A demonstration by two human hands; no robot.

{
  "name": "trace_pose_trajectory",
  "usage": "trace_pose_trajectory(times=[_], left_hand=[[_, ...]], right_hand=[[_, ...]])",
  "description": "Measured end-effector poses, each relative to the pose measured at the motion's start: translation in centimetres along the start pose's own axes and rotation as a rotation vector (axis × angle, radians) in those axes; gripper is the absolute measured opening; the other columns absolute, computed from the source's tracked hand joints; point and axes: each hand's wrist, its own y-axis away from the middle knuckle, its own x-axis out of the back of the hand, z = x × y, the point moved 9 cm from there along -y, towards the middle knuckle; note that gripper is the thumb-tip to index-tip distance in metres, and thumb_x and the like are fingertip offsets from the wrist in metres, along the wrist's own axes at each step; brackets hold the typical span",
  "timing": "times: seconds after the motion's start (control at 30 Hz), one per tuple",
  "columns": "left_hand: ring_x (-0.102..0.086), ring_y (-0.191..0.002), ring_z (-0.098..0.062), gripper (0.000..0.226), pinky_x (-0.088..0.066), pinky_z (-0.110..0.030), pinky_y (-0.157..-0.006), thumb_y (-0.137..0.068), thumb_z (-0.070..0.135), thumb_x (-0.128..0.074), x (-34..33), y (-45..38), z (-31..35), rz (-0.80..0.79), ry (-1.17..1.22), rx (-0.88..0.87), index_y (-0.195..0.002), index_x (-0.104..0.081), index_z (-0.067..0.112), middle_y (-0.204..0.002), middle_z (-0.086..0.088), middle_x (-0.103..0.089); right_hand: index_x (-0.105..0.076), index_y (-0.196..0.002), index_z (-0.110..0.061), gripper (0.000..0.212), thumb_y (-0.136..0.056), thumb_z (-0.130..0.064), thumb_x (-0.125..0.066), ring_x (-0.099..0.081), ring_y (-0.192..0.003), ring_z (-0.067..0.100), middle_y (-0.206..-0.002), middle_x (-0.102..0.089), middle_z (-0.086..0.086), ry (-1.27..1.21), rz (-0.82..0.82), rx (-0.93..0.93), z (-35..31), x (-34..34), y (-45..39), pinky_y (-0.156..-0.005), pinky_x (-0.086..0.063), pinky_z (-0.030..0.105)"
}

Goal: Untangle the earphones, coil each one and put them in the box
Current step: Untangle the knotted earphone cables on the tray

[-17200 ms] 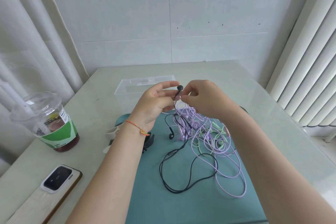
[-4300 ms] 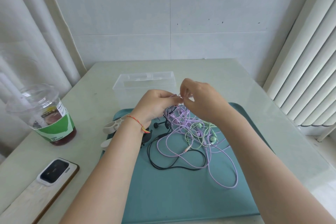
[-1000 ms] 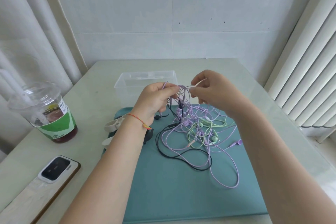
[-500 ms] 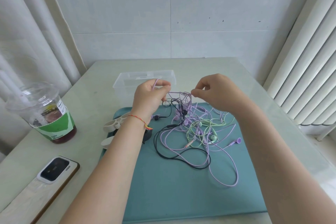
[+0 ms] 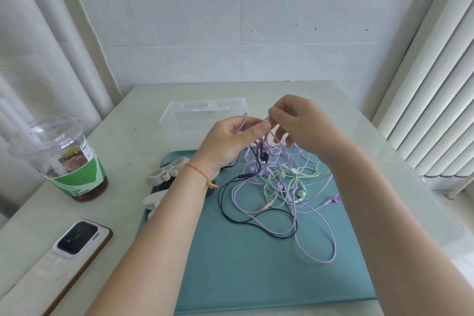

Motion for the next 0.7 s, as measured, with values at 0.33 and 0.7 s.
trace_pose_trajectory(times=[0.33, 0.7], left_hand=[[-0.066, -0.08, -0.011, 0.014, -0.048, -0.025, -0.079, -0.084, 0.026, -0.073, 1.3, -0.8, -0.9, 0.139, -0.218, -0.033, -0.074, -0.073, 0.016, -0.079, -0.001, -0.073], [-0.028, -0.034, -0.007, 0.026, -0.017, -0.02, -0.042, -0.095, 0.029, -0.057, 0.0, -0.3, -2.4, -0.044, -0.135, 0.163, -0.092, -0.071, 0.007, -0.058, 0.003, -0.062]], right_hand=[[-0.059, -0.087, -0.009, 0.014, -0.095, -0.019, -0.054, -0.056, -0.046, 0.016, -0.065, -0.069, 0.0, -0.098, 0.155, 0.038, -0.3, 0.2, 0.0, -0.045, -0.04, 0.023], [-0.05, -0.087, -0.011, 0.015, -0.099, -0.017, -0.044, -0.052, -0.043, 0.018, -0.061, -0.067, 0.001, -0.204, 0.16, -0.028, 0.3, 0.1, -0.1, -0.042, -0.038, 0.025]])
